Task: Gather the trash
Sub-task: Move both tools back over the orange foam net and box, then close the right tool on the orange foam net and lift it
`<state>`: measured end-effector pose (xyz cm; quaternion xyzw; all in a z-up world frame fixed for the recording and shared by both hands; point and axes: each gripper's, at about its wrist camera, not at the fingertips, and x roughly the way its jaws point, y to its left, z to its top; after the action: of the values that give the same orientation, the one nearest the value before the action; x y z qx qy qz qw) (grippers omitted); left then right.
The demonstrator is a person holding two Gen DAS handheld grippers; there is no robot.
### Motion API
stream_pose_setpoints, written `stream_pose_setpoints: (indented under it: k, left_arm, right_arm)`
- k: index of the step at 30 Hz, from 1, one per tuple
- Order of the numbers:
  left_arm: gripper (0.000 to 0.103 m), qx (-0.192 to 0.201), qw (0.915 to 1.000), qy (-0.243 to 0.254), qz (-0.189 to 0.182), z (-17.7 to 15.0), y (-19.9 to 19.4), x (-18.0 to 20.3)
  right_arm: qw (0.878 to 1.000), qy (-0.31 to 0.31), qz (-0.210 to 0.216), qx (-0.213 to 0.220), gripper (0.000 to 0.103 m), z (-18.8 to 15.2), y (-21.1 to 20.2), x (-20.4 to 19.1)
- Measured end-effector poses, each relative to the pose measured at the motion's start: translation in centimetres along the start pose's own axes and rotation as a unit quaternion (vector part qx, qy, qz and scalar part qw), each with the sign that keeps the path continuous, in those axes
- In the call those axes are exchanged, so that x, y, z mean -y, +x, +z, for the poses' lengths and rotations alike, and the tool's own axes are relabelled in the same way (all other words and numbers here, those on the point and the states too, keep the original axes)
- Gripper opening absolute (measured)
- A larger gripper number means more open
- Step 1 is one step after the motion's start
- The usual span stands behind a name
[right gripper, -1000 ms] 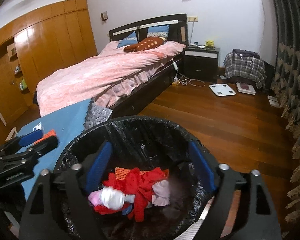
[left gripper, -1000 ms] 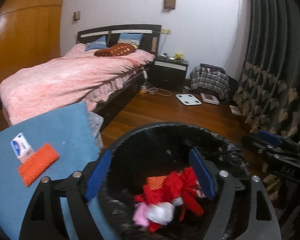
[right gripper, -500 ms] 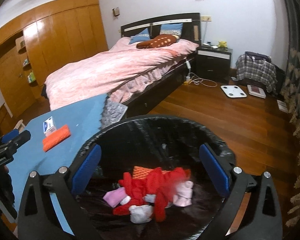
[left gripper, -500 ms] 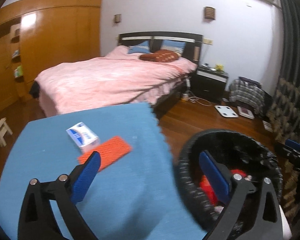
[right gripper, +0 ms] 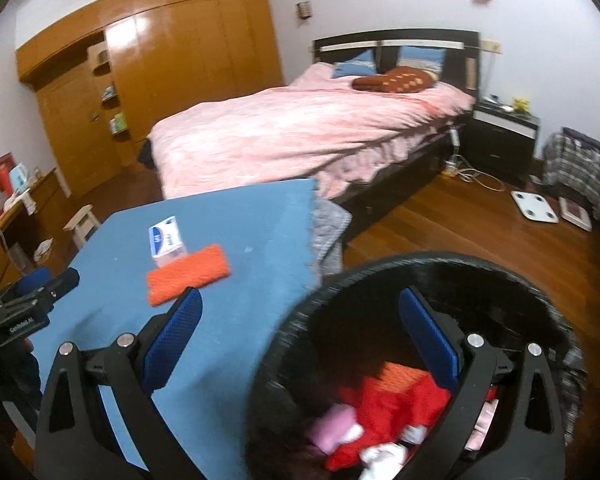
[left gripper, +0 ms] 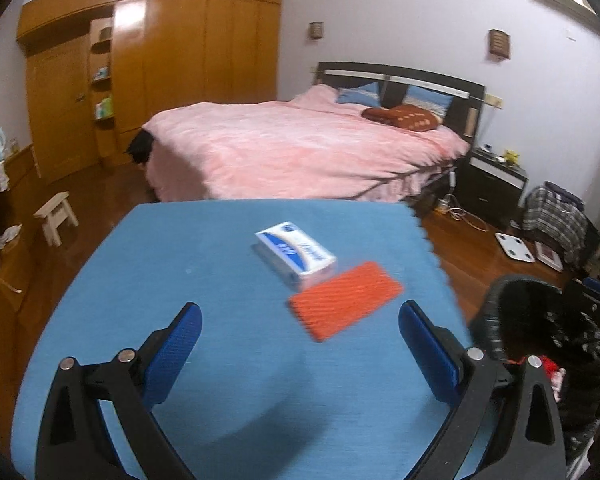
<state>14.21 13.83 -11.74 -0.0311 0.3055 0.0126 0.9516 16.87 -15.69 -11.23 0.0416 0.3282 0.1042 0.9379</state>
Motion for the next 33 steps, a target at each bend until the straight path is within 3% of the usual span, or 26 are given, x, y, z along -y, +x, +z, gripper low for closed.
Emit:
stream_pose_setpoints:
  k: [7,17,33]
  left_arm:
    - [0.097,-0.007,0.9991,-0.021,0.035,-0.5,1.4,-4.6]
    - [0.097,-0.021,0.9976,-0.035,0.055,-1.4,3.4,-7.6]
    - [0.097,-0.040,0.9954,-0.051,0.071,-2.4,5.2,-10.3]
  right_arm:
    - [0.999,-0.026,0.029,-0.015,0.096,1.2,4.4,-4.8]
    - [0.996,-0.061,0.041,-0.057,0.096,0.9,10.6,-9.4]
    - [0.988,-0.093,0.046,-0.115,0.096,-0.3,18.0,-12.7]
